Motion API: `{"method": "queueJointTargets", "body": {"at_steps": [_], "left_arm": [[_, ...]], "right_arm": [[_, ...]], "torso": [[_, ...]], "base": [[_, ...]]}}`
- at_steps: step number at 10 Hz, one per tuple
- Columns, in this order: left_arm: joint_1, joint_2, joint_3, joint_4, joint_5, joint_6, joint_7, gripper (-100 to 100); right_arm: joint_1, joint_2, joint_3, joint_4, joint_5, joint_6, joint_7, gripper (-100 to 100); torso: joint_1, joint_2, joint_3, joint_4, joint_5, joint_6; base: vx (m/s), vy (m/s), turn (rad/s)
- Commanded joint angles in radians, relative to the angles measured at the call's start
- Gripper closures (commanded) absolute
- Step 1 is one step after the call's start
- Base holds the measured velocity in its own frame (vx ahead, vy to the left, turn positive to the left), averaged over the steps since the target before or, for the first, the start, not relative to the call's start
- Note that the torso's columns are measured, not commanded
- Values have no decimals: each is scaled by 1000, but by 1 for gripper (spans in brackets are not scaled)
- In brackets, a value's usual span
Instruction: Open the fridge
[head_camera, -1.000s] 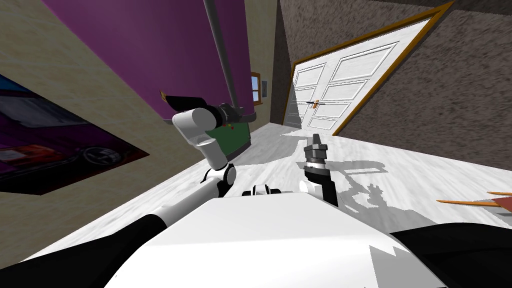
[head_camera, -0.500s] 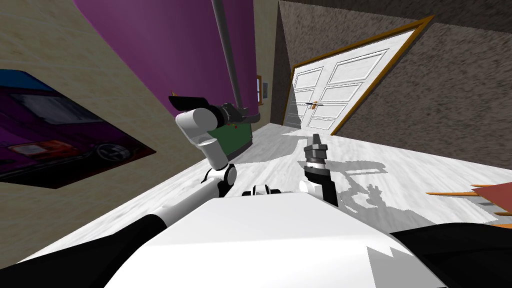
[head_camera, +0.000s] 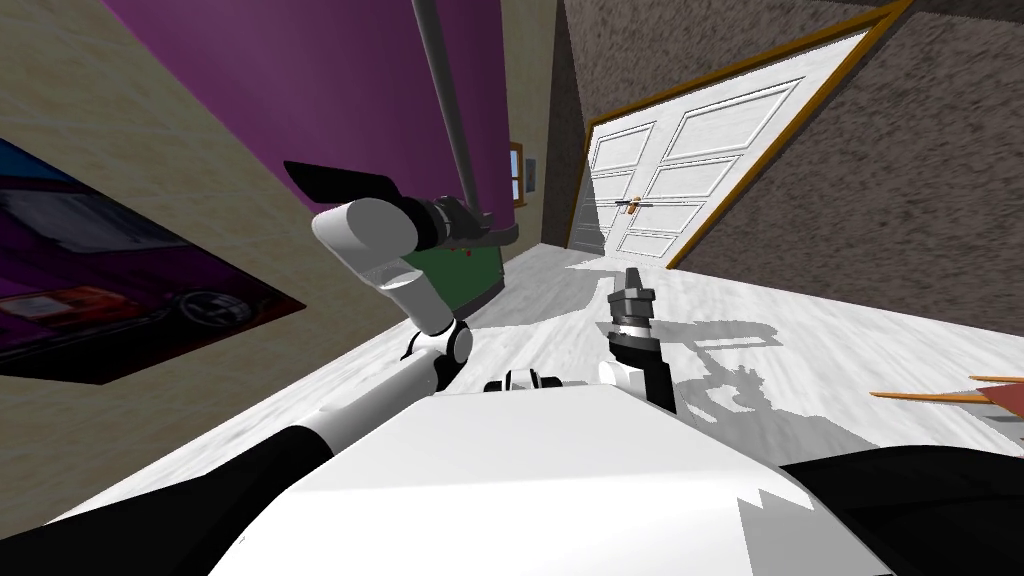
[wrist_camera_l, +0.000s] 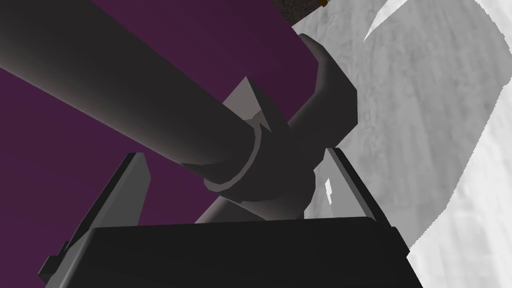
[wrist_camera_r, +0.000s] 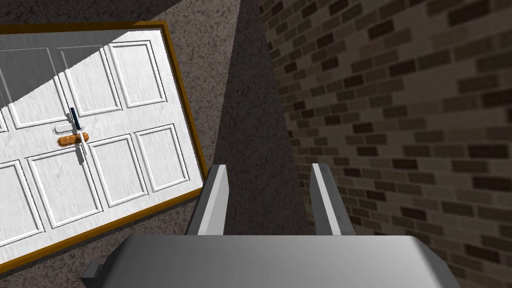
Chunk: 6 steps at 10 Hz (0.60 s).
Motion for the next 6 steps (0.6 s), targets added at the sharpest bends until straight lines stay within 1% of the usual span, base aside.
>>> {"method": "queueJointTargets", "body": {"at_steps": [1, 5, 6], "left_arm": [[-37, 8, 5, -34, -1, 65, 23, -100], [-109, 27, 20, -122, 4, 216, 74, -100], [-109, 27, 20, -122, 4, 216, 74, -100]], "right_arm": [[0, 0, 0, 0, 0, 0, 0, 0], [0, 0, 0, 0, 0, 0, 0, 0], [0, 0, 0, 0, 0, 0, 0, 0]], "torso": [[0, 2, 1, 4, 0, -1], [1, 7, 2, 11, 0, -3], [0, 8, 3, 12, -1, -2]], "base": [[43, -11, 1], [63, -13, 18], [59, -10, 6]]}}
